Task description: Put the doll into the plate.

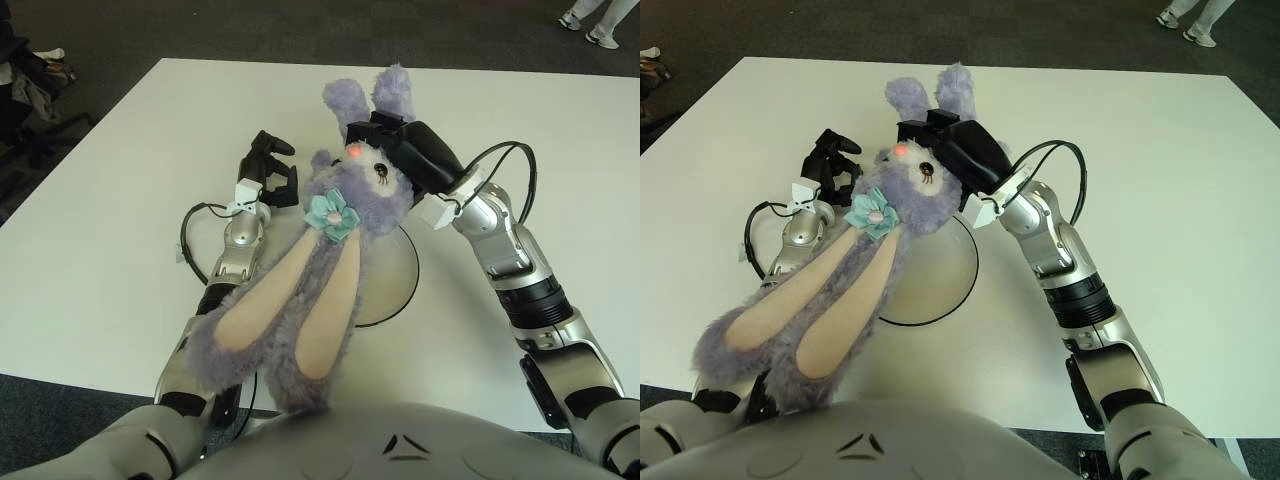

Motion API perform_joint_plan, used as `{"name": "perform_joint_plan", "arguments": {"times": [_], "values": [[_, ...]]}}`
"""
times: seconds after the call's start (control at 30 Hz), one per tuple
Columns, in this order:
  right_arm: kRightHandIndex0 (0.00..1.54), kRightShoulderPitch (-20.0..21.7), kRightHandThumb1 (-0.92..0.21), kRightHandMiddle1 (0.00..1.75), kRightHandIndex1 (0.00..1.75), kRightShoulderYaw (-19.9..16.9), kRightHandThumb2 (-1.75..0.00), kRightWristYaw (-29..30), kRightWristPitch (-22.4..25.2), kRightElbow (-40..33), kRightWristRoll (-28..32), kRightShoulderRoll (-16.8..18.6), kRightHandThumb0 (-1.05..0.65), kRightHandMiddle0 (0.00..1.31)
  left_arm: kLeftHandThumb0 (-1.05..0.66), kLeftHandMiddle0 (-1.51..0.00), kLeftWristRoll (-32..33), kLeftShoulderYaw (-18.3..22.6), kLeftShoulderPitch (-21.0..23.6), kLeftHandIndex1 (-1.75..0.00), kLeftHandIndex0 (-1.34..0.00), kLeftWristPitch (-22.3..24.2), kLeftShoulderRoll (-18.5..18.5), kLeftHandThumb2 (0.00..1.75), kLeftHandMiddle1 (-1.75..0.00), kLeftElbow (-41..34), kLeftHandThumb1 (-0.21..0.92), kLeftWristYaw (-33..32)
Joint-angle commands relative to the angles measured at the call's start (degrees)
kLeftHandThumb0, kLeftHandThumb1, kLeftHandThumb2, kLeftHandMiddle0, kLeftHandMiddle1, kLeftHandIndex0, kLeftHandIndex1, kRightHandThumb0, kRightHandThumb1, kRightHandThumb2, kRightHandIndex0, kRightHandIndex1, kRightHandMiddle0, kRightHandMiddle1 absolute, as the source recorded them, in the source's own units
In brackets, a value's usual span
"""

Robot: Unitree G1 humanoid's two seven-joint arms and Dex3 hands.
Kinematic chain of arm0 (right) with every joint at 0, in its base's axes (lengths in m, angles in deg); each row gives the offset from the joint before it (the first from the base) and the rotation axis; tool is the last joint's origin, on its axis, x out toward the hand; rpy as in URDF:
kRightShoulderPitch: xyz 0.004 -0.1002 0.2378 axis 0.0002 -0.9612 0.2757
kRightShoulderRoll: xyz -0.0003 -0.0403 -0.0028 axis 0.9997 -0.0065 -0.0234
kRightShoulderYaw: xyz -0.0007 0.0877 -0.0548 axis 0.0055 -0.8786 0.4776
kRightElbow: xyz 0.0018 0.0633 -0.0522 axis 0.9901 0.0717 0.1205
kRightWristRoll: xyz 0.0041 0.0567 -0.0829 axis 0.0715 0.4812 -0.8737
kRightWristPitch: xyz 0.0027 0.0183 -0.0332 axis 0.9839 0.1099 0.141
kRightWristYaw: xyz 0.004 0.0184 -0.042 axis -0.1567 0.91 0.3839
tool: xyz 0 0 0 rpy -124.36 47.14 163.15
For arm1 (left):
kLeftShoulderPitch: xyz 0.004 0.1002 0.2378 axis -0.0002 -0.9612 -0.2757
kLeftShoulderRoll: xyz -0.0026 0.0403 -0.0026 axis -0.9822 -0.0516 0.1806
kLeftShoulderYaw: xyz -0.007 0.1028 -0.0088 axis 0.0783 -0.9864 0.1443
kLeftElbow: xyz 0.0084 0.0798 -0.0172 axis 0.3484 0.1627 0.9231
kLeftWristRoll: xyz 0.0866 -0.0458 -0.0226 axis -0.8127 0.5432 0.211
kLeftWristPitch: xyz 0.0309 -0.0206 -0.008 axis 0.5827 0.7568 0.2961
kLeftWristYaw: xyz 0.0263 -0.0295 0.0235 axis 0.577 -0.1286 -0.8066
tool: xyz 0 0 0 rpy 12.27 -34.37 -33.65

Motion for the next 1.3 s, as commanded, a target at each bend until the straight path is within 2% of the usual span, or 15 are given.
{"name": "perform_joint_plan", "arguments": {"times": [0.0,0.27,0.5,0.63,1.03,1.27], "values": [[0.76,-0.58,-0.13,1.75,1.75,0.10,-1.55,-1.09,1.17,-2.14,-0.22,-0.03,0.55,1.02,-0.01,-0.53,-0.47,-0.33,-4.96,-1.75,-0.52,-0.75,1.12,1.38,-1.75,4.04,0.27,-0.46],[0.76,-1.04,-0.13,1.75,1.75,0.22,-1.54,-4.08,3.52,-4.53,-0.95,-0.76,0.55,0.99,-0.01,-0.53,0.34,-0.04,-5.11,-1.75,-0.51,-1.15,1.56,1.37,-1.75,3.79,0.28,-0.32],[0.75,-1.51,-0.14,1.75,1.75,0.15,-1.53,-4.46,4.70,-5.53,-1.13,-0.49,0.54,0.95,-0.01,-0.53,0.97,0.11,-5.07,-1.75,-0.51,-1.72,1.74,1.37,-1.75,3.85,0.28,0.05],[0.75,-1.26,-0.15,1.75,1.75,0.28,-1.52,-3.58,3.82,-5.37,-2.88,-0.91,0.54,0.95,-0.01,-0.53,1.01,0.15,-4.90,-1.75,-0.51,-1.74,1.64,1.37,-1.75,4.07,0.28,0.25],[0.74,-2.27,-0.16,1.75,1.75,-0.32,-1.51,-2.57,4.19,-5.90,-3.25,0.07,0.53,0.93,-0.01,-0.53,1.55,0.23,-4.76,-1.75,-0.52,-1.73,1.71,1.38,-1.75,4.16,0.27,0.59],[0.72,-3.19,-0.18,1.75,1.75,-0.21,-1.48,-4.14,5.70,-7.33,-2.38,0.07,0.53,0.91,-0.01,-0.53,0.65,-0.01,-4.55,-1.75,-0.52,-1.81,1.53,1.38,-1.75,4.53,0.27,-0.27]]}}
